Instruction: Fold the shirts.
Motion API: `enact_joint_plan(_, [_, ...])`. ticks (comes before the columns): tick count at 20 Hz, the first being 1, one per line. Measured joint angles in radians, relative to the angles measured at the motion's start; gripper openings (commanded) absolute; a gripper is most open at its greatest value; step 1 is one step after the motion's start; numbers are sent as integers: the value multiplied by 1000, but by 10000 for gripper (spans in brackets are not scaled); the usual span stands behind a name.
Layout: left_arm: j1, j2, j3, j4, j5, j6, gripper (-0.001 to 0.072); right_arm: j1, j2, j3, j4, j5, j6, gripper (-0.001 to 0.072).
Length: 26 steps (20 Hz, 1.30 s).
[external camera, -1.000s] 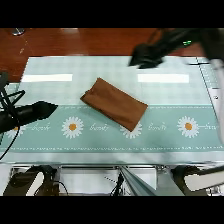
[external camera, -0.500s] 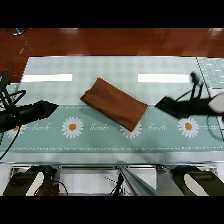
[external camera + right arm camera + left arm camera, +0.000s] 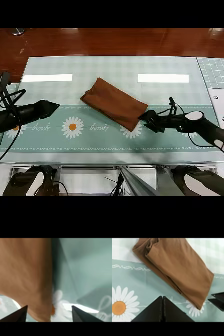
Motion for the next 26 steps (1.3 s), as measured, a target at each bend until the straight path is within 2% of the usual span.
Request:
enact_joint_plan(3, [0,0,0,-3,0,0,27,6,-132,93,46,45,-49,606])
enact_joint_plan(5, [0,0,0,-5,-1,0,27,23,-204,152,63,55,-63,511])
enact_joint_plan(6, [0,0,0,-6,-1,0,27,40,-238,183,62,58,-67,388])
enact_joint_plan(7, [0,0,0,-6,-1,0,27,61,-267,215,55,55,-71,64])
enact_joint_plan(8, [0,0,0,-6,-1,0,27,82,-294,249,41,55,-75,21])
enact_joint_plan(13, [0,0,0,-6,-2,3,27,151,-352,542,-39,158,-72,21])
enact_joint_plan(16, [0,0,0,-9,-2,3,27,158,-360,817,-95,290,-42,21])
enact_joint_plan(22, [0,0,0,-17,-8,0,27,63,-364,1344,-337,525,136,21])
enact_joint_plan(26, [0,0,0,-17,-28,0,27,-110,-348,1523,-392,671,209,21])
